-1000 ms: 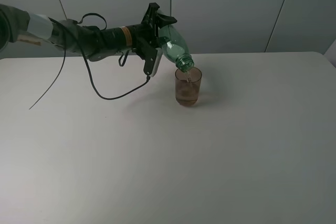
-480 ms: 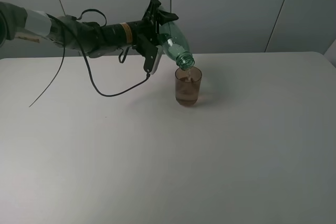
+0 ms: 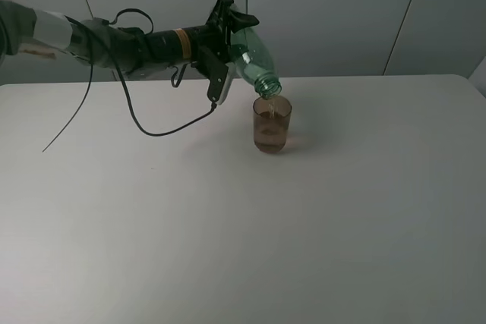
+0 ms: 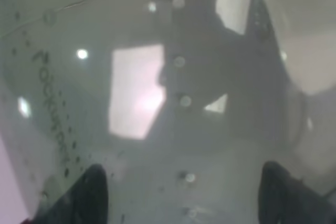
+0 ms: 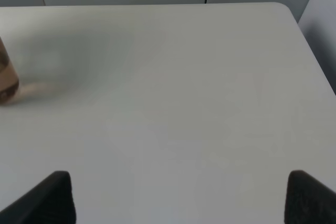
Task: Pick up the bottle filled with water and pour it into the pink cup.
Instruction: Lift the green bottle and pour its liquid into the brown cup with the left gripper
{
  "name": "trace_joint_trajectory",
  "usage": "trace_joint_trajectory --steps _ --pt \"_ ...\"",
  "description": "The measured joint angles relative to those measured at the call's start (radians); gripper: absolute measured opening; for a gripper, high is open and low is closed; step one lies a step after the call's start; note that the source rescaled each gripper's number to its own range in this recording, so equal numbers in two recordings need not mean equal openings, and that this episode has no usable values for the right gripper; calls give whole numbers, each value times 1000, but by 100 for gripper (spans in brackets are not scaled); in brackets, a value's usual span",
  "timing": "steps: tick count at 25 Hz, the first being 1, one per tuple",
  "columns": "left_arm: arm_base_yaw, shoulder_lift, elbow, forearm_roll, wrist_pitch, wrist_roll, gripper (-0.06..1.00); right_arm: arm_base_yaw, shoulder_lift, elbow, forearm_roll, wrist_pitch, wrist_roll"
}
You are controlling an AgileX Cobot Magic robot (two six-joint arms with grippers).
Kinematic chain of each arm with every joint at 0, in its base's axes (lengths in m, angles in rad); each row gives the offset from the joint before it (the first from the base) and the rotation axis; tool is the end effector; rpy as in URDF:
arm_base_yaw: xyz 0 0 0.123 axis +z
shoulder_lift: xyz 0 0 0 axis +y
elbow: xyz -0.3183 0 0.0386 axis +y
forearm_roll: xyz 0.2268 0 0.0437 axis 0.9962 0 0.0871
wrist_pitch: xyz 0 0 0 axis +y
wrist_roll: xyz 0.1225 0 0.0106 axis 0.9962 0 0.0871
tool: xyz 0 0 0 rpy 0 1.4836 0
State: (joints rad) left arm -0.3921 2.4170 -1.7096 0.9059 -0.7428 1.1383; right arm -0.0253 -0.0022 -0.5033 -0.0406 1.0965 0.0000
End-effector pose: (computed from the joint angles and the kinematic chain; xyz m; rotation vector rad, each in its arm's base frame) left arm 0.5001 -0.2776 0.1799 1.6769 0.2957 0.6642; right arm -0.0336 -0.0036 0.2496 0.0291 2.0743 -0.0643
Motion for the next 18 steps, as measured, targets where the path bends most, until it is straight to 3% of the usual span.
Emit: trace_joint_trajectory --steps 18 --pt "-16 -2 -9 57 5 55 2 0 0 0 0 0 0"
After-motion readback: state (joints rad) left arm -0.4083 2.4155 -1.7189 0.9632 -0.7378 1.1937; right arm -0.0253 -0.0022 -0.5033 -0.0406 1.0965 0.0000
